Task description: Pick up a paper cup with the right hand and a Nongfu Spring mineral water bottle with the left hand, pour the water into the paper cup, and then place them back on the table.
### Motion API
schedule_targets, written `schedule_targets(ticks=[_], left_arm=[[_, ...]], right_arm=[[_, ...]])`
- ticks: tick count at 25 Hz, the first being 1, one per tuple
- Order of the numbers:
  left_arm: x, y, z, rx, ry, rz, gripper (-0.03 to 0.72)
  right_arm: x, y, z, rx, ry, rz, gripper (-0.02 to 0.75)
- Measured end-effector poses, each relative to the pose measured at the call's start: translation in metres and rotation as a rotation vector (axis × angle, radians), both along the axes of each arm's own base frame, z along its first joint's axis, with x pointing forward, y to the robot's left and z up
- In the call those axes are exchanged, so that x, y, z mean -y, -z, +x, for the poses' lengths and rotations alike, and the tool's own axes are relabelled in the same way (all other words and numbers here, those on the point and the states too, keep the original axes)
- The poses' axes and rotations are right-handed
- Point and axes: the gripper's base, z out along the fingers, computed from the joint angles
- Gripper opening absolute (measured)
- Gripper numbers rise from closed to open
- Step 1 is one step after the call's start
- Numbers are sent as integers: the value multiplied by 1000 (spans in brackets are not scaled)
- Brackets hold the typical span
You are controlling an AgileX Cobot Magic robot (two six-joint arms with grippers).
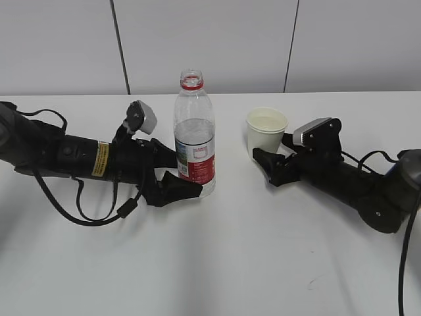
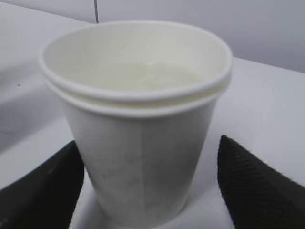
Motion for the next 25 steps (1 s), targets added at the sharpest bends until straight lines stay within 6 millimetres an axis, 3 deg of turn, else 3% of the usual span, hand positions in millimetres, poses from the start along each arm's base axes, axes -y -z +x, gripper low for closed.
schedule_targets(ticks=[7, 14, 18, 25], left_arm=[[-28, -2, 1, 27, 63, 68, 585], [-63, -12, 8, 73, 42, 133, 586], [-86, -9, 18, 79, -74, 184, 587], [-119, -12, 52, 68, -511, 269, 587]], right_arm=[[15, -4, -22, -50, 78, 21, 642], [48, -8, -32, -64, 181, 36, 607], [63, -8, -32, -67, 230, 40, 597], [79, -10, -29, -54, 367, 57, 595]])
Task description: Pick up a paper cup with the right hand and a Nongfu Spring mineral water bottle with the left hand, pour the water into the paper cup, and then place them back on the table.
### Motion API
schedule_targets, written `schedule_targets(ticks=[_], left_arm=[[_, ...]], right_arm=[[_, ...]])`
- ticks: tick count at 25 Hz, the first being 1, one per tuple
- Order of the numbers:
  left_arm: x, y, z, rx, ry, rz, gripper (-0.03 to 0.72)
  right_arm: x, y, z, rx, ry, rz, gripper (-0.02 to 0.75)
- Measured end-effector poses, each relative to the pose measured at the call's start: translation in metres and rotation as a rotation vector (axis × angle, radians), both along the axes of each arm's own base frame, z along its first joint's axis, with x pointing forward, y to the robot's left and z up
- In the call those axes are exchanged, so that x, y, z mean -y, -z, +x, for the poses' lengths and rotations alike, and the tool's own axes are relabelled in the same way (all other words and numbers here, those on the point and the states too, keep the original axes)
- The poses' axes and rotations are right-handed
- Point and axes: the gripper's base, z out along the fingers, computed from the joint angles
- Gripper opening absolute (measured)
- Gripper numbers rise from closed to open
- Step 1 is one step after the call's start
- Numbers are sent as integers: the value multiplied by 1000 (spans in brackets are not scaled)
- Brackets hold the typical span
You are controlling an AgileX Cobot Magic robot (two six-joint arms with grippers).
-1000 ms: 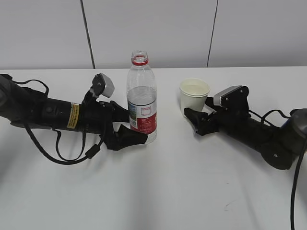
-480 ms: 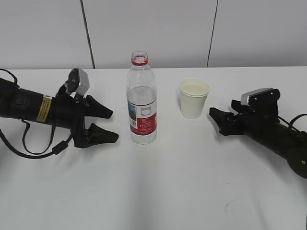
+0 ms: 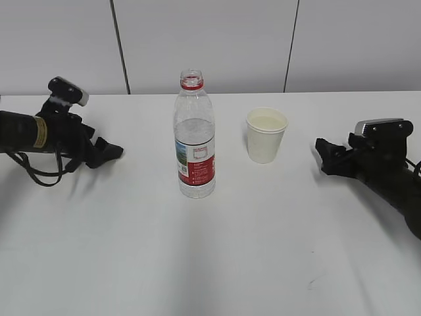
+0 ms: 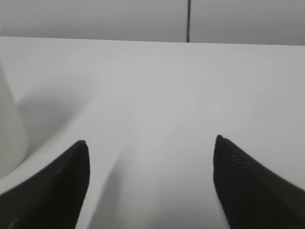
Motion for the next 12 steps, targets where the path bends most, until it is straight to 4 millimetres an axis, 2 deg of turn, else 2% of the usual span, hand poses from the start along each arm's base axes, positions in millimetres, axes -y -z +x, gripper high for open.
schedule_targets(ticks=[6, 12], left_arm=[[-21, -4, 16, -27, -313, 10, 587], [-39, -7, 22, -72, -529, 60, 587]], right_arm=[[11, -8, 2, 9, 92, -12, 594], [15, -20, 3, -134, 133, -27, 594]])
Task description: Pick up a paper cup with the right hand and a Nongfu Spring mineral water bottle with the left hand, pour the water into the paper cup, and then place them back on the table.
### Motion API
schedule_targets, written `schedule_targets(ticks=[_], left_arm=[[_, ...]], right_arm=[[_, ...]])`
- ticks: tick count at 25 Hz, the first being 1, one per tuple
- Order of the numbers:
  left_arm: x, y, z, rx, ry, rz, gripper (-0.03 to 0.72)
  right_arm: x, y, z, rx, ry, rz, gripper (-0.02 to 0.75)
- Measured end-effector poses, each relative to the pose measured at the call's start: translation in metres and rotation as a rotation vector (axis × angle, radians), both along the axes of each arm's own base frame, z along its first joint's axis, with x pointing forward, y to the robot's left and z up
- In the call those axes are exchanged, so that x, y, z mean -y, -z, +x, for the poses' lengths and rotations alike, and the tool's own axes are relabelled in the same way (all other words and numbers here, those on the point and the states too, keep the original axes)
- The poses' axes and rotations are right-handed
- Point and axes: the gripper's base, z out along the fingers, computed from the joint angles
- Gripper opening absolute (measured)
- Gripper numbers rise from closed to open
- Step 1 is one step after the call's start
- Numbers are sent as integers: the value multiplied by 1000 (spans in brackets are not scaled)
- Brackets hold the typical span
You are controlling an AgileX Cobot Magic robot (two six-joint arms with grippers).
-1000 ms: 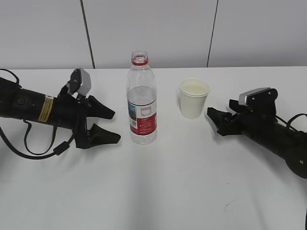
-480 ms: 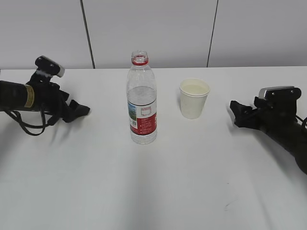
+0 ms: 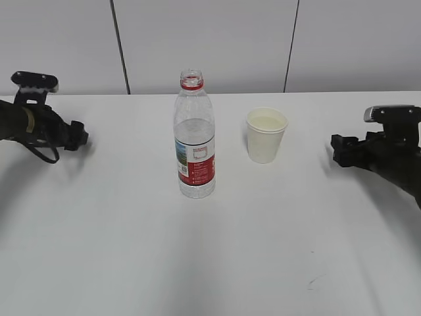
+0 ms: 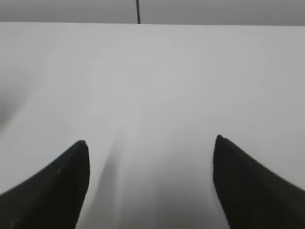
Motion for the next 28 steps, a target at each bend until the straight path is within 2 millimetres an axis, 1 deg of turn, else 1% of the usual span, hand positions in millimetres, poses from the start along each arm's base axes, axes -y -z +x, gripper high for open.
schedule_targets(ticks=[4, 6, 10, 13, 17, 19, 21, 25, 28], left_arm=[[-14, -14, 6, -25, -128, 90, 587], [-21, -27, 6, -28, -193, 126, 587], [-32, -50, 2, -62, -328, 206, 587], [-37, -55, -4, -144, -388, 266, 587], [-39, -56, -14, -333, -401, 315, 587], [-37, -59, -17, -413, -393, 305, 587], [-35, -66, -18, -485, -372, 296, 587], [-28, -85, -18, -591, -333, 236, 587], [-24, -102, -16, -634, -317, 201, 587]], right_arm=[[4, -21, 6, -79, 40, 20, 594], [5, -30, 8, -140, 56, 18, 593], [9, -49, 13, -247, 81, 1, 593], [11, -64, 16, -312, 99, -10, 593], [15, -77, 22, -437, 128, -27, 592], [18, -82, 24, -514, 145, -35, 590], [19, -89, 26, -583, 160, -41, 589], [23, -106, 29, -718, 190, -51, 588], [24, -121, 31, -799, 176, -70, 588]])
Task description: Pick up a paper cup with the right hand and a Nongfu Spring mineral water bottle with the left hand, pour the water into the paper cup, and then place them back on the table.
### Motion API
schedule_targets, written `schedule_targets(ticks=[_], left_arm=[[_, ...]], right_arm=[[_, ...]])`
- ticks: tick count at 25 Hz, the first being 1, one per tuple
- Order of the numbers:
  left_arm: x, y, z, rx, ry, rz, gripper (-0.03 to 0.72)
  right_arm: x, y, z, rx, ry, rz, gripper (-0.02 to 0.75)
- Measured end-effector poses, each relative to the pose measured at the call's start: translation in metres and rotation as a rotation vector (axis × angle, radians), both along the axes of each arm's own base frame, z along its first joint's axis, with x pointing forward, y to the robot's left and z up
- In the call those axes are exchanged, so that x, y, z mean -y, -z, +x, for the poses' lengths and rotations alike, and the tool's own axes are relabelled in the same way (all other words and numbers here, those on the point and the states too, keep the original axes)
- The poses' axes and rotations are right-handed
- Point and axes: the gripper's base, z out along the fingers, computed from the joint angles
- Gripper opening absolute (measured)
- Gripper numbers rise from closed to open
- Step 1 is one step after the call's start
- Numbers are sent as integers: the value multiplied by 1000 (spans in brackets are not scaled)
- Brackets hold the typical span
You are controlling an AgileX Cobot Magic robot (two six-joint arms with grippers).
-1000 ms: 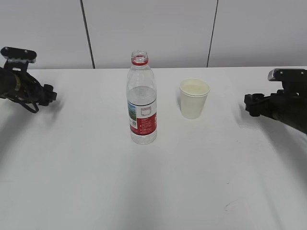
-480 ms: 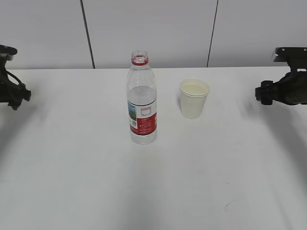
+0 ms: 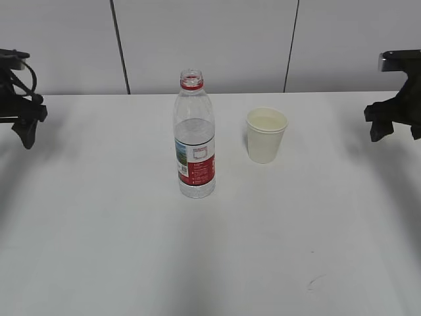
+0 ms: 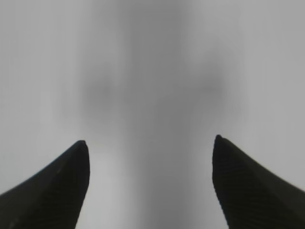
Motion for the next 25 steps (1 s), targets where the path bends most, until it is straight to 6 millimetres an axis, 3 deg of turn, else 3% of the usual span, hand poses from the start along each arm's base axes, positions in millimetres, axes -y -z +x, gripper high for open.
schedule_targets(ticks=[3, 14, 20, 25], left_arm=[[3, -15, 1, -20, 3, -30, 587], [15, -37, -4, 4, 39, -149, 587], [18, -70, -16, 80, 44, -184, 587], [18, -99, -35, 137, 57, -183, 587]], right_arm=[[-3, -13, 1, -66, -51, 23, 588], [-11, -34, -16, -344, -176, 100, 587], [-17, -50, -19, -308, -178, 152, 587], [-19, -86, -32, -220, -186, 145, 587]])
